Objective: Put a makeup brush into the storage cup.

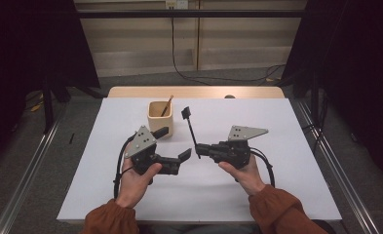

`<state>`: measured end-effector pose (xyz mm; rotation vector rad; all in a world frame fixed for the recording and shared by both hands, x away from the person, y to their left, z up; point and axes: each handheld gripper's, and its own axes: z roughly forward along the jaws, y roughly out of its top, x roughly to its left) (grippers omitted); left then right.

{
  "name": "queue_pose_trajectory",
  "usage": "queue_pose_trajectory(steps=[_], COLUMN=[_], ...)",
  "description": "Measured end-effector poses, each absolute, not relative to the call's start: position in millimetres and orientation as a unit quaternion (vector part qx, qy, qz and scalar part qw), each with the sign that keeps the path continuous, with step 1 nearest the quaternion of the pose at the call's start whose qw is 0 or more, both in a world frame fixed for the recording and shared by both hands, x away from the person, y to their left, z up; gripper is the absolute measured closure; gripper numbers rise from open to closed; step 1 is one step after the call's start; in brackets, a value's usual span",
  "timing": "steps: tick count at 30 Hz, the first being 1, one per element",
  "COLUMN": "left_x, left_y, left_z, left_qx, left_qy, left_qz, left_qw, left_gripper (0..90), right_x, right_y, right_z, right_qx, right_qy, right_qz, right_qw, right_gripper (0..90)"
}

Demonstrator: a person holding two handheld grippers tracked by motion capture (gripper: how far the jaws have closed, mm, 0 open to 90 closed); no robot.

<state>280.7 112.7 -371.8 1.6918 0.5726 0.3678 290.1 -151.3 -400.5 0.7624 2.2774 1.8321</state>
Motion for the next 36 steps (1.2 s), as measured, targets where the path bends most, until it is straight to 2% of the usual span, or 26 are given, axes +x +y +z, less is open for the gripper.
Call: queue_pose_trajectory(steps=[5,9,17,23,27,33,35,36], left_x=[285.4,289.6,293.8,296.1,295.1,296.7,295.9,296.1], left_y=[104.5,99.4,92.5,90.5,89.2,90.7,90.9,90.9], left_z=[-370.4,-369.5,-367.0,-366.1,-366.0,-364.0,-364.7,-365.7], left_qx=[0.732,0.732,0.728,0.724,0.731,0.720,0.718,0.715], left_qy=[0.250,0.247,0.253,0.264,0.264,0.271,0.275,0.280], left_qz=[0.169,0.156,0.174,0.162,0.159,0.155,0.167,0.159], left_qw=[0.611,0.616,0.613,0.616,0.608,0.620,0.617,0.620], left_gripper=[2.0,2.1,6.3,17.2,30.9,46.5,55.9,56.8], right_x=[289.7,290.6,290.9,290.6,290.5,291.2,291.1,291.2], right_y=[-150.8,-152.1,-152.2,-149.7,-148.3,-148.1,-147.5,-147.4], right_z=[-400.8,-401.2,-402.4,-404.1,-405.4,-407.2,-407.5,-407.6], right_qx=[0.251,0.252,0.252,0.251,0.251,0.252,0.252,0.251], right_qy=[0.754,0.754,0.756,0.758,0.760,0.761,0.762,0.762], right_qz=[0.604,0.603,0.601,0.599,0.597,0.595,0.593,0.594], right_qw=[0.060,0.061,0.060,0.059,0.060,0.058,0.059,0.058], right_gripper=[87.0,87.0,87.0,87.0,87.0,87.0,87.0,87.0])
